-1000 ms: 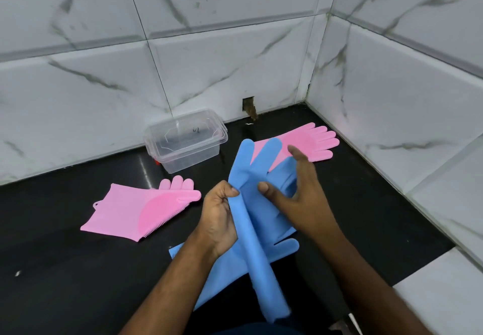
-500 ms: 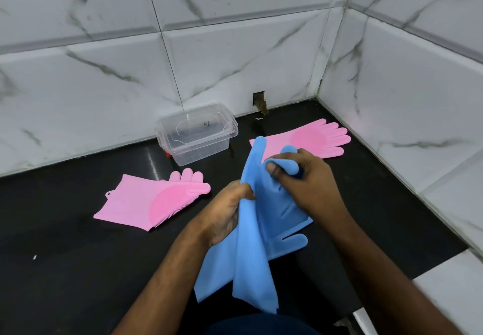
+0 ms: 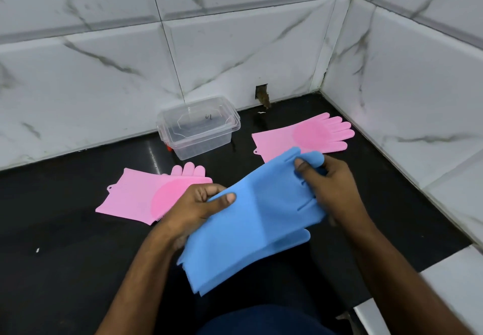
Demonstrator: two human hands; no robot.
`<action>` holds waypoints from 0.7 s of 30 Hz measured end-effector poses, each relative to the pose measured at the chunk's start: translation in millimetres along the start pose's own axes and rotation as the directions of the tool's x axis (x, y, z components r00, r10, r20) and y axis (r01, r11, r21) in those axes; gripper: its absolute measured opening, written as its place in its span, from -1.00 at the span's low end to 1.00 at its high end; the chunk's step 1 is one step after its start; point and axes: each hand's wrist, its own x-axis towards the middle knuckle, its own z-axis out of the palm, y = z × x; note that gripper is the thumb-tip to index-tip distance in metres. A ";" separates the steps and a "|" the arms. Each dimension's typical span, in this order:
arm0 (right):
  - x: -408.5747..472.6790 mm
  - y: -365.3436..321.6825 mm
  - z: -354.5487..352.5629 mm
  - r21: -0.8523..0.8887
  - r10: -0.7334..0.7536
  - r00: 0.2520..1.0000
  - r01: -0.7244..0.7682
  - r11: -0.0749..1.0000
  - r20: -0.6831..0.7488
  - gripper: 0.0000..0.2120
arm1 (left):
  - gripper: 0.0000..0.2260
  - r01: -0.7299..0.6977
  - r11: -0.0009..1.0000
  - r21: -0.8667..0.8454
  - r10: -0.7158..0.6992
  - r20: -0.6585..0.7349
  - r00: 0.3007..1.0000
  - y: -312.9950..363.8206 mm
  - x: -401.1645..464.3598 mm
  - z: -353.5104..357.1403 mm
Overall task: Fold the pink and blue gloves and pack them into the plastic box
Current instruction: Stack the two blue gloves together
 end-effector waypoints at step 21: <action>-9.7 78.0 20.0 -0.413 0.101 0.995 -0.095 0.906 -0.007 -0.81 | -0.81 0.106 0.881 0.462 -0.089 -0.058 0.994 -51.5 16.0 -19.8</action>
